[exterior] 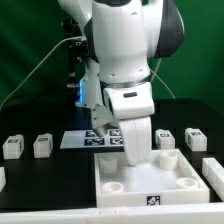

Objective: Assemble one leg

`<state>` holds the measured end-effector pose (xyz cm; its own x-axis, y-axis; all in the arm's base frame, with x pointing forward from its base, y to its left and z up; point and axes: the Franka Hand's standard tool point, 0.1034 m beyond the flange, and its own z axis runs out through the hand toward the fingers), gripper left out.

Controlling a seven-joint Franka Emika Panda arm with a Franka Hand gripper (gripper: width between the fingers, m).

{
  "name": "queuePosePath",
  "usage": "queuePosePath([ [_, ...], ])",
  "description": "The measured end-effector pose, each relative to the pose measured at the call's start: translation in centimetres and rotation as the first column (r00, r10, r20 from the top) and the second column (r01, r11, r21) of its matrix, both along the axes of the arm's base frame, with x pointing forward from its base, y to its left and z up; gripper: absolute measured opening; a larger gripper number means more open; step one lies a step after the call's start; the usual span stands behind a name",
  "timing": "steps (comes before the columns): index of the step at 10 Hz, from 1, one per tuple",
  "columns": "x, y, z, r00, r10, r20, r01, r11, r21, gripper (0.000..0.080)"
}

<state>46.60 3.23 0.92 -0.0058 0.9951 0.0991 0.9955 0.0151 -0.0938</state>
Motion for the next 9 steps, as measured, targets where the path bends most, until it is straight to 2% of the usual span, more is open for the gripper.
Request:
queuePosePath([
  [2, 2.1, 1.9, 0.0, 0.999, -0.023, 0.022, 0.023, 1.000, 0.019, 0.0074],
  [4, 3.0, 3.3, -0.4, 0.999, -0.052, 0.005, 0.052, 0.998, 0.024, 0.0073],
  [5, 3.1, 3.6, -0.5, 0.996, -0.078, -0.033, 0.079, 0.997, 0.008, 0.0074],
  [8, 3.1, 3.6, -0.5, 0.996, -0.078, -0.033, 0.079, 0.997, 0.008, 0.0074],
  [9, 3.1, 3.6, -0.5, 0.996, -0.078, -0.033, 0.079, 0.997, 0.008, 0.0135],
])
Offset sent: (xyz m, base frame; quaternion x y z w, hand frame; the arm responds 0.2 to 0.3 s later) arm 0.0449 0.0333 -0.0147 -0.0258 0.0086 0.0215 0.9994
